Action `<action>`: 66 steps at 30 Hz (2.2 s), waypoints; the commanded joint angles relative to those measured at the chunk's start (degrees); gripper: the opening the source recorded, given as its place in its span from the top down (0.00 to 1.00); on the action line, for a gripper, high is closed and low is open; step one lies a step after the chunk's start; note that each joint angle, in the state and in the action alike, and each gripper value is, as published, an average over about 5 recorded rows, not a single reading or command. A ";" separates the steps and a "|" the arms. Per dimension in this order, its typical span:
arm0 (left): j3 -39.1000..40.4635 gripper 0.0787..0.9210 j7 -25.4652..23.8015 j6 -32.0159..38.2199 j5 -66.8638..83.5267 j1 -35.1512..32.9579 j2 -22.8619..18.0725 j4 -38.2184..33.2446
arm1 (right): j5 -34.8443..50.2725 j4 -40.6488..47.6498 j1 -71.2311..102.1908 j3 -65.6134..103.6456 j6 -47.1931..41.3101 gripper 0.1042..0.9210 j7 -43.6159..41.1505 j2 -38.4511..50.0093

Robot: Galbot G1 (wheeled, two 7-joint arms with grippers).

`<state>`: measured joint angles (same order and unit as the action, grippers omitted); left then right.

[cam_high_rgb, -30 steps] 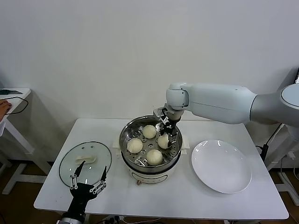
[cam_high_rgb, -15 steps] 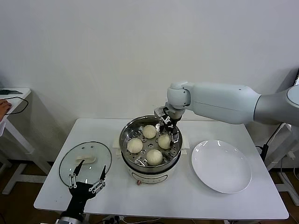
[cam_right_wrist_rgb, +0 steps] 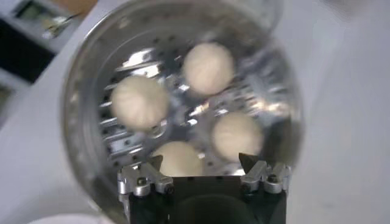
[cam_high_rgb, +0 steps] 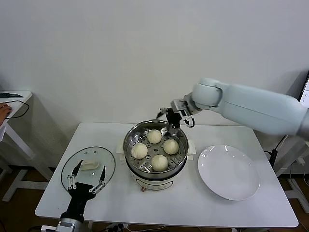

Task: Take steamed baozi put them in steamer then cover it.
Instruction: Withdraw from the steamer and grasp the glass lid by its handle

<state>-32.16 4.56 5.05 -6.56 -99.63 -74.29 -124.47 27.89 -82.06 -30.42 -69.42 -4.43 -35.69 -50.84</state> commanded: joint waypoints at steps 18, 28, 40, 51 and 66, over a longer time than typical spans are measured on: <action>2.17 0.12 8.60 -0.30 -30.99 11.07 2.50 11.97 | -0.41 -10.39 86.15 87.08 11.96 0.12 56.66 3.36; -1.16 0.12 8.12 -0.12 -47.94 15.51 4.27 23.71 | -4.83 -10.54 101.13 98.90 20.16 0.12 50.58 -10.32; -1.24 0.12 10.28 1.39 -60.07 19.01 6.27 35.95 | -9.64 -10.88 103.64 97.23 21.10 0.12 48.65 -17.02; -0.58 0.12 12.61 3.82 -62.31 23.32 5.84 41.83 | -10.49 -10.84 104.07 97.14 21.03 0.12 48.44 -18.10; -0.94 0.12 13.77 3.04 -62.21 28.20 4.93 45.79 | -11.78 -11.00 105.09 97.33 21.37 0.12 47.90 -18.06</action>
<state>-32.97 17.41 8.21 -67.31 -74.58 -69.10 -82.33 17.00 -93.06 73.67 27.29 16.62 12.36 -68.07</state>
